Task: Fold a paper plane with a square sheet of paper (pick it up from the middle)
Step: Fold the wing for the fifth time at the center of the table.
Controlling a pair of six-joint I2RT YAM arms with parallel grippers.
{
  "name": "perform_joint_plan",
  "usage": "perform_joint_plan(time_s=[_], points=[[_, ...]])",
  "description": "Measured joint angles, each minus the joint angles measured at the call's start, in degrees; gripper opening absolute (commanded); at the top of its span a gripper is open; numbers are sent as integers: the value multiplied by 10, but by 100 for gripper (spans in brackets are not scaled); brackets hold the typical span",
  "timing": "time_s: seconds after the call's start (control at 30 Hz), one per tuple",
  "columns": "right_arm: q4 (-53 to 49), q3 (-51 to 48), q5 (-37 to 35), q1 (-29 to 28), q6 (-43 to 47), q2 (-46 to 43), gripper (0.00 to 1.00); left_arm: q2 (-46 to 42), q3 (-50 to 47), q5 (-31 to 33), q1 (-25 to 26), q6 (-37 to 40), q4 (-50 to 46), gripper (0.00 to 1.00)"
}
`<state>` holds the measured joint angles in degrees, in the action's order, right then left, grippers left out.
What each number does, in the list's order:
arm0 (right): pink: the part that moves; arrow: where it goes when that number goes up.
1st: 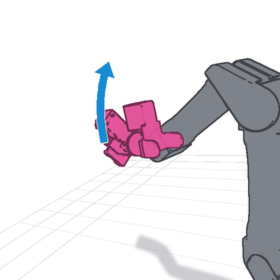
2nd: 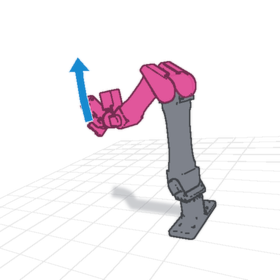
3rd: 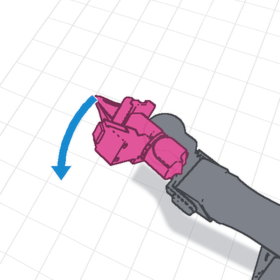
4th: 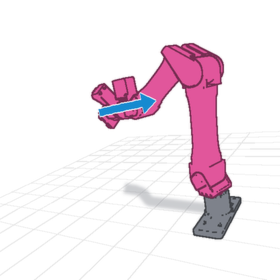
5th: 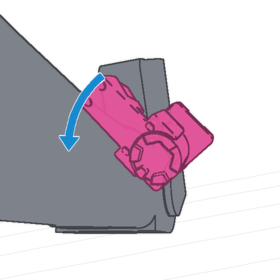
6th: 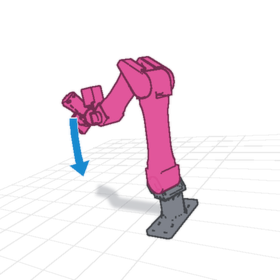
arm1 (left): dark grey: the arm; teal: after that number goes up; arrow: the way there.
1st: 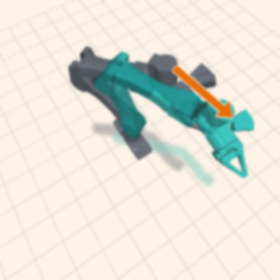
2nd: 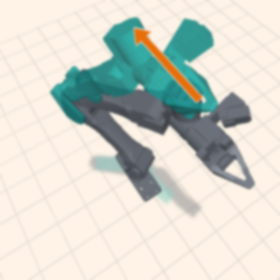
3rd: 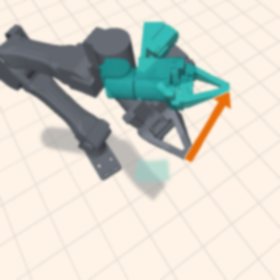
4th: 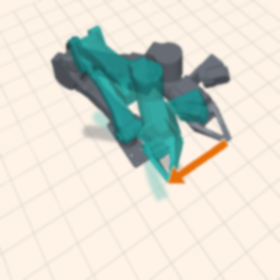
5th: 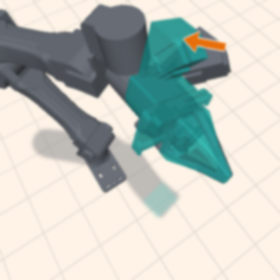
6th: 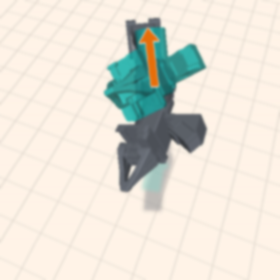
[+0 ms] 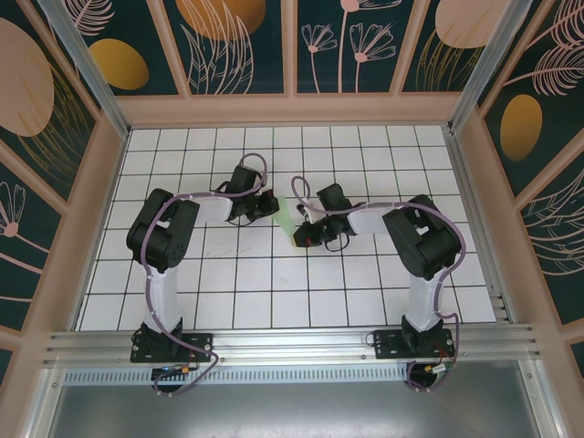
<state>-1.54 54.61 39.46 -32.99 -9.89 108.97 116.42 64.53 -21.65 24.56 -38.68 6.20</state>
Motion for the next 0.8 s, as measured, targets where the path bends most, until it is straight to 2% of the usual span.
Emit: perform_joint_plan(time_s=[0.23, 0.37, 0.43, 0.6, 0.7, 0.8], points=[[-17, -33, 0, 0, -5, -30, 0, 2, 7, 1, 0, 0, -6, 8], [-19, -47, -15, 0, -34, -56, 2, 2, 16, 5, 0, 1, -18, 16], [-14, -50, -29, 2, -56, -78, 9, 2, 23, 7, 0, 2, -29, 21], [38, -51, -89, 10, -115, -133, 35, -26, 31, 22, -2, 1, -64, 35], [68, -52, -139, 14, -152, -143, 48, -59, 32, 36, -2, -6, -82, 43], [95, -58, -180, 27, -189, -143, 55, -81, 37, 64, 4, -13, -101, 49]])
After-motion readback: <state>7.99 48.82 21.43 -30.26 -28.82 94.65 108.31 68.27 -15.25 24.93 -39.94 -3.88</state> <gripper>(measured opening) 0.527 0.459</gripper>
